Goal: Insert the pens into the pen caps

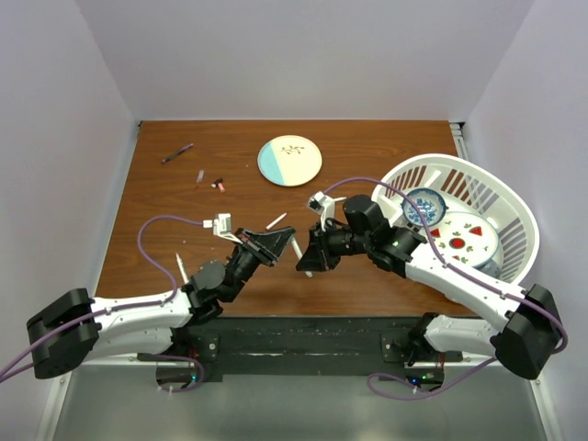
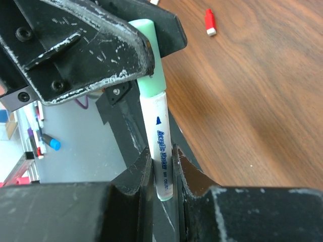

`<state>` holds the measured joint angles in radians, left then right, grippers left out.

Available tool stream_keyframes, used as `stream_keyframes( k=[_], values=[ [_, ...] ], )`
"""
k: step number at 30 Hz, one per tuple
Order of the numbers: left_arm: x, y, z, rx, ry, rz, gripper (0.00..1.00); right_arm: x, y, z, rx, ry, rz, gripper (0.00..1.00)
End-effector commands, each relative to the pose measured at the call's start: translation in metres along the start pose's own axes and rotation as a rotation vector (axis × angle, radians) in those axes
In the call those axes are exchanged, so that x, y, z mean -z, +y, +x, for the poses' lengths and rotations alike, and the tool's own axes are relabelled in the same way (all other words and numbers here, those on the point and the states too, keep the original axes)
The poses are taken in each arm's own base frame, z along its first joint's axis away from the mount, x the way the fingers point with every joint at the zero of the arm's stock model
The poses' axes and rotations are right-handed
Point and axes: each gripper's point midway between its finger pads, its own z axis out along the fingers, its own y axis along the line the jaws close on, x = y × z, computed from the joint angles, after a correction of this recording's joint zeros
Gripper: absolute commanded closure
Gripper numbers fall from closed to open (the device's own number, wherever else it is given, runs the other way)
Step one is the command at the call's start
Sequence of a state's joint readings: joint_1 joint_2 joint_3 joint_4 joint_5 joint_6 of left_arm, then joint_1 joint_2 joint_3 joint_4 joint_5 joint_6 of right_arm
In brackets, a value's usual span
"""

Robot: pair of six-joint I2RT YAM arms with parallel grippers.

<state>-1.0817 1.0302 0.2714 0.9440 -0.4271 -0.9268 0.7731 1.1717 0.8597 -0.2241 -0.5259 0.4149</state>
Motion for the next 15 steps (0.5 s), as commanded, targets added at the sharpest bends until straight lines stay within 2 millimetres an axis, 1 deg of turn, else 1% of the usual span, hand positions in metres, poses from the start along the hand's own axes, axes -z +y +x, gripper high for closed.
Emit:
stream_keyframes(
  k=[1,7,9,10,11,12,14,15],
  values=[
    [0.11,-0.011,0.151,-0.044,0.79,0.219,1.0,0.089,0.032,-0.239,0.23,-0.88,0.114,1.0],
    [0.125,-0.022,0.152,0.027,0.837,0.272,1.0,0.096,0.039,-0.249,0.254,-0.915,0.072,1.0],
    [0.129,-0.025,0.148,0.047,0.829,0.295,1.0,0.095,0.04,-0.25,0.253,-0.919,0.059,1.0],
    [0.133,-0.027,0.149,0.064,0.841,0.301,1.0,0.1,0.042,-0.254,0.257,-0.945,0.044,1.0],
    [0.137,-0.023,0.15,0.07,0.851,0.299,1.0,0.1,0.042,-0.254,0.234,-0.948,0.025,1.0],
    [0.139,-0.027,0.148,0.083,0.847,0.328,1.0,0.101,0.043,-0.254,0.231,-0.945,0.008,1.0],
    [0.149,-0.023,0.149,0.122,0.867,0.326,1.0,0.107,0.043,-0.257,0.236,-0.964,0.009,1.0],
    [0.15,-0.028,0.146,0.14,0.86,0.349,1.0,0.108,0.044,-0.257,0.243,-0.963,0.002,1.0]
  ],
)
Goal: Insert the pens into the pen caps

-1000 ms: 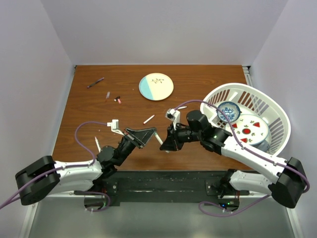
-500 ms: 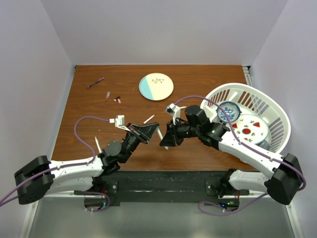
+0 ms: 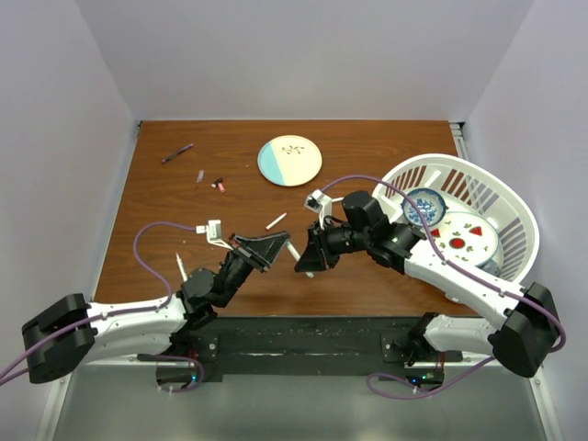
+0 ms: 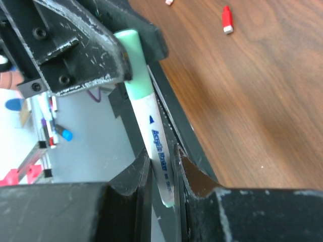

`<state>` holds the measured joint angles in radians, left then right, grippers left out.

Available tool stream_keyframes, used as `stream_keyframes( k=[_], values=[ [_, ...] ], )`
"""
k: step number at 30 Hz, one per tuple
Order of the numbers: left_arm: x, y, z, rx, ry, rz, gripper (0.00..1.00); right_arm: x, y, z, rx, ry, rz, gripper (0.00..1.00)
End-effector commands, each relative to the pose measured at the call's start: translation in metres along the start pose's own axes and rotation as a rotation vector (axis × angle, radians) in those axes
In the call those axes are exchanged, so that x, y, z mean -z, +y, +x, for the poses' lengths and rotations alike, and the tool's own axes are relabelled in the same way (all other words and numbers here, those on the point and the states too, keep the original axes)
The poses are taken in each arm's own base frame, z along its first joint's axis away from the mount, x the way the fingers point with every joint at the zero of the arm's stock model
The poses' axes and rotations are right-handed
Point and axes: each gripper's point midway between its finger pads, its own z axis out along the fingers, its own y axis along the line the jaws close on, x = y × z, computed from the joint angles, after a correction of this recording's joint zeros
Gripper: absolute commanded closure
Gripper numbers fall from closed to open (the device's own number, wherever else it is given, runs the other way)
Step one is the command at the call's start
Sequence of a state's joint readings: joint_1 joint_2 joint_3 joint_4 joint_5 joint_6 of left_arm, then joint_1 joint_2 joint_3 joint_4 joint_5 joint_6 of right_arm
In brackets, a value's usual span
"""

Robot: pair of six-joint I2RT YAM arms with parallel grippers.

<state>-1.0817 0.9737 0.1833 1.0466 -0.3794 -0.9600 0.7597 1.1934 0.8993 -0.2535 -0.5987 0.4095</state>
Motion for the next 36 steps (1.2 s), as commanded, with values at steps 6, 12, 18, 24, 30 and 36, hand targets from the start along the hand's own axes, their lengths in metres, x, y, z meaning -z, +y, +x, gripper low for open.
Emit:
stream_keyframes(
  k=[6,12,18,24,30,36],
  values=[
    [0.122,-0.019,0.15,0.091,0.845,0.174,1.0,0.089,0.034,-0.245,0.237,-0.941,0.021,1.0],
    [0.094,-0.024,0.132,0.046,0.735,0.111,1.0,0.072,0.034,-0.228,0.215,-0.902,0.0,1.0],
    [0.033,-0.033,0.069,-0.136,0.497,-0.037,1.0,0.044,0.003,-0.155,0.173,-0.7,0.021,0.84],
    [0.004,-0.012,0.03,-0.251,0.454,-0.174,1.0,0.051,-0.034,-0.045,0.095,-0.459,0.161,0.37],
    [-0.008,0.041,0.032,-0.317,0.505,-0.379,1.0,0.078,-0.035,0.004,0.031,-0.454,0.206,0.11],
    [-0.019,0.108,0.058,-0.246,0.576,-0.484,1.0,0.094,-0.023,-0.003,0.035,-0.495,0.204,0.07]
  ],
)
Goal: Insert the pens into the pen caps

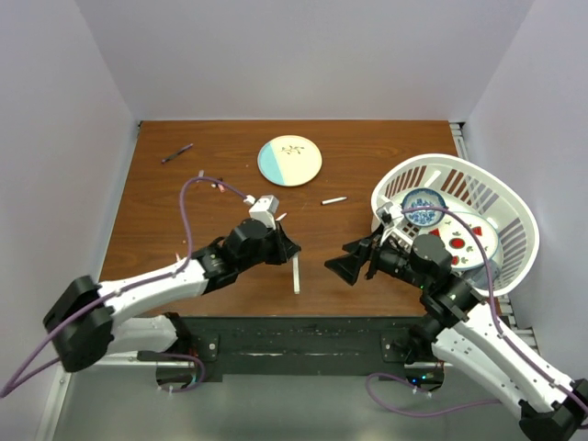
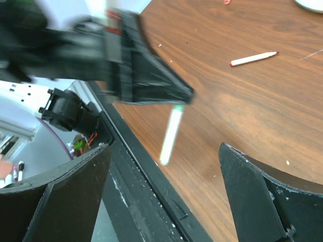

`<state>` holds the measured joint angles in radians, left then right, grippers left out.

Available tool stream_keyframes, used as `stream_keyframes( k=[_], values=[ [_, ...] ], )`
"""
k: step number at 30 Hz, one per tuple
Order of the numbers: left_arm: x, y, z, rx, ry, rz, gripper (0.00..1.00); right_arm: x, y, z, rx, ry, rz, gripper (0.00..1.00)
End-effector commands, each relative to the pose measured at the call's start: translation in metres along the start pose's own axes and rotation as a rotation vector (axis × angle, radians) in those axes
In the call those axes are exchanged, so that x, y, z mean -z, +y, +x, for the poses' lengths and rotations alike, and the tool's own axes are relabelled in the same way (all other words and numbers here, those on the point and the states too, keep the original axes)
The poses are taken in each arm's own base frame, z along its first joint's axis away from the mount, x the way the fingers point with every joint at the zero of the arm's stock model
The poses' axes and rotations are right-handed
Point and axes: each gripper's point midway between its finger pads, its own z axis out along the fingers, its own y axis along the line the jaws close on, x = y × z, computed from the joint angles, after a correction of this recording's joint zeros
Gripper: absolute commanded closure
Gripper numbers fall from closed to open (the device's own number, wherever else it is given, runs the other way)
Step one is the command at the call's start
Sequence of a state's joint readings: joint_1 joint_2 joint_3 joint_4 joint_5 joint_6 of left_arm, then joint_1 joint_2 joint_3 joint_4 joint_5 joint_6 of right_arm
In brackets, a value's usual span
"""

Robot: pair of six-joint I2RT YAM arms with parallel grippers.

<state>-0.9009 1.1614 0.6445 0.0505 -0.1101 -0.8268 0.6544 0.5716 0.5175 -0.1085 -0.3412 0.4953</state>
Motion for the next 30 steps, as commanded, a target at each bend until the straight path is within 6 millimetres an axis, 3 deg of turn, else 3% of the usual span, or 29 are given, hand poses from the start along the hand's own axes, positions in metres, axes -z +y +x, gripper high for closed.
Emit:
stream_keyframes(
  k=[1,4,9,14,15,22,26,27,29,30],
  values=[
    [-0.03,0.018,0.02,0.017,0.091,-0.007,1.0,0.005,-0.004,-0.007,-0.007,-0.008,0.052,0.08],
    [-0.048,0.024,0.032,-0.004,0.147,-0.03,1.0,0.004,-0.005,-0.006,-0.011,-0.004,0.059,0.08],
    [-0.062,0.037,0.055,0.013,0.232,-0.071,0.95,0.006,-0.008,-0.004,-0.009,-0.004,0.071,0.07],
    [-0.063,0.048,0.059,0.022,0.245,-0.131,0.79,0.012,-0.007,-0.01,0.005,-0.037,0.081,0.07],
    [-0.064,0.046,0.053,0.017,0.232,-0.136,0.75,0.012,-0.008,-0.01,0.005,-0.035,0.084,0.07],
    [-0.071,0.063,0.029,-0.013,0.192,-0.248,0.75,0.019,-0.004,-0.013,0.012,-0.053,0.078,0.07],
    [-0.068,0.07,0.013,-0.067,0.175,-0.296,0.65,0.023,-0.003,-0.013,0.011,-0.051,0.08,0.07],
    [-0.07,0.067,-0.008,-0.096,0.133,-0.318,0.59,0.023,-0.003,-0.011,0.012,-0.043,0.083,0.07],
    [-0.062,0.079,-0.021,-0.208,0.154,-0.394,0.55,0.025,-0.003,-0.012,0.014,-0.043,0.085,0.08],
    [-0.063,0.078,-0.048,-0.238,0.104,-0.446,0.54,0.026,-0.004,-0.01,0.01,-0.04,0.09,0.07]
  ],
)
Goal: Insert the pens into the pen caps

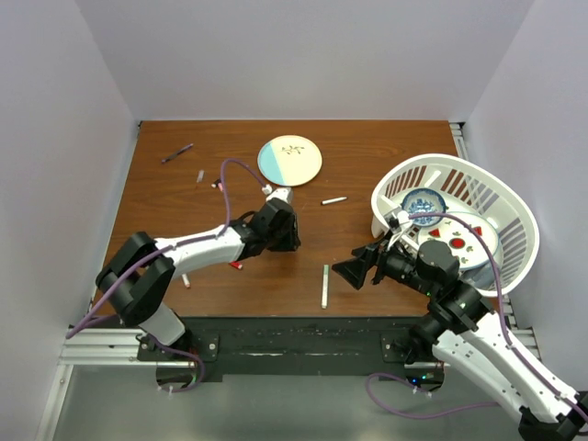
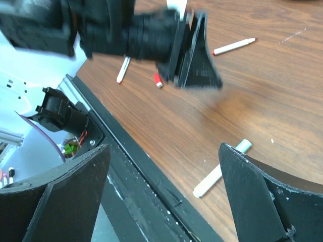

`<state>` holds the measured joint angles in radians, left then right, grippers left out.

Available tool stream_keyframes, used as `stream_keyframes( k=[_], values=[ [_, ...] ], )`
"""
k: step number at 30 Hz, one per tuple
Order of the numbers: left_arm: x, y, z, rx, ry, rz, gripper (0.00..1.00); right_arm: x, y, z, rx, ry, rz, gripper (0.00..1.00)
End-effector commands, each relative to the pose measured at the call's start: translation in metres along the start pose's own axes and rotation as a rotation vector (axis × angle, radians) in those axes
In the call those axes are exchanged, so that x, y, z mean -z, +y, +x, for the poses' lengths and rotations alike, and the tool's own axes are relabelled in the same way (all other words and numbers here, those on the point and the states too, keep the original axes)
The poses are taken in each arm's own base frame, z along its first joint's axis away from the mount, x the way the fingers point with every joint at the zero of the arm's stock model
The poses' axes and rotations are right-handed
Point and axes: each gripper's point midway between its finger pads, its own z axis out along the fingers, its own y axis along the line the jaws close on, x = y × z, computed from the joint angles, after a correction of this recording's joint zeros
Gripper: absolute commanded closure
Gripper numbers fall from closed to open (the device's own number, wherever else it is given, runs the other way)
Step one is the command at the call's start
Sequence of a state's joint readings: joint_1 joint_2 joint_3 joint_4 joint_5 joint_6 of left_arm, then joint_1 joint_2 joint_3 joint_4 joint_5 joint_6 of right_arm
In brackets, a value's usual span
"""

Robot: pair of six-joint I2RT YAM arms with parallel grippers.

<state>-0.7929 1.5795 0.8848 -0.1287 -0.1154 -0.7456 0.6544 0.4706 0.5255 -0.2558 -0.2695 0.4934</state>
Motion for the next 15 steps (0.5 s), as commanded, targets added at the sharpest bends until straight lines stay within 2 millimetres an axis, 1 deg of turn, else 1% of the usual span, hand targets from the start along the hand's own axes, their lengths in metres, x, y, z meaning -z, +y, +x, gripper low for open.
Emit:
stream_keyframes(
  k=[1,2,3,5,6,8,9,10,12,13,14,15],
  values=[
    [0.019,0.017,-0.072,-0.179,-0.122,-0.195,0.53,0.007,0.005,-0.015,0.018,-0.036,0.009,0.08],
    [0.024,0.026,-0.075,-0.253,-0.103,-0.239,0.53,0.007,0.003,-0.013,0.018,-0.033,0.014,0.08],
    [0.026,0.026,-0.091,-0.279,-0.121,-0.249,0.52,0.007,0.001,-0.013,0.012,-0.037,0.028,0.08],
    [0.027,0.034,-0.098,-0.369,-0.099,-0.269,0.51,0.005,-0.005,-0.008,-0.005,-0.021,0.054,0.08],
    [0.024,0.042,-0.105,-0.376,-0.09,-0.288,0.51,0.004,-0.009,-0.004,-0.024,-0.008,0.071,0.09],
    [0.018,0.049,-0.107,-0.424,-0.063,-0.288,0.51,0.001,-0.017,0.005,-0.054,0.025,0.108,0.11],
    [0.01,0.049,-0.104,-0.43,-0.037,-0.256,0.51,0.0,-0.019,0.008,-0.079,0.033,0.122,0.14],
    [0.006,0.045,-0.105,-0.44,-0.036,-0.231,0.51,-0.001,-0.024,0.012,-0.096,0.047,0.149,0.16],
    [-0.006,0.042,-0.1,-0.482,-0.012,-0.195,0.49,-0.003,-0.034,0.025,-0.143,0.092,0.202,0.2],
    [-0.011,0.041,-0.101,-0.494,-0.009,-0.185,0.48,-0.004,-0.043,0.034,-0.162,0.114,0.236,0.23],
    [-0.02,0.043,-0.099,-0.518,0.01,-0.182,0.47,-0.004,-0.051,0.043,-0.178,0.138,0.281,0.24],
    [-0.025,0.047,-0.098,-0.519,0.024,-0.185,0.47,-0.003,-0.058,0.049,-0.202,0.15,0.316,0.25]
  ],
)
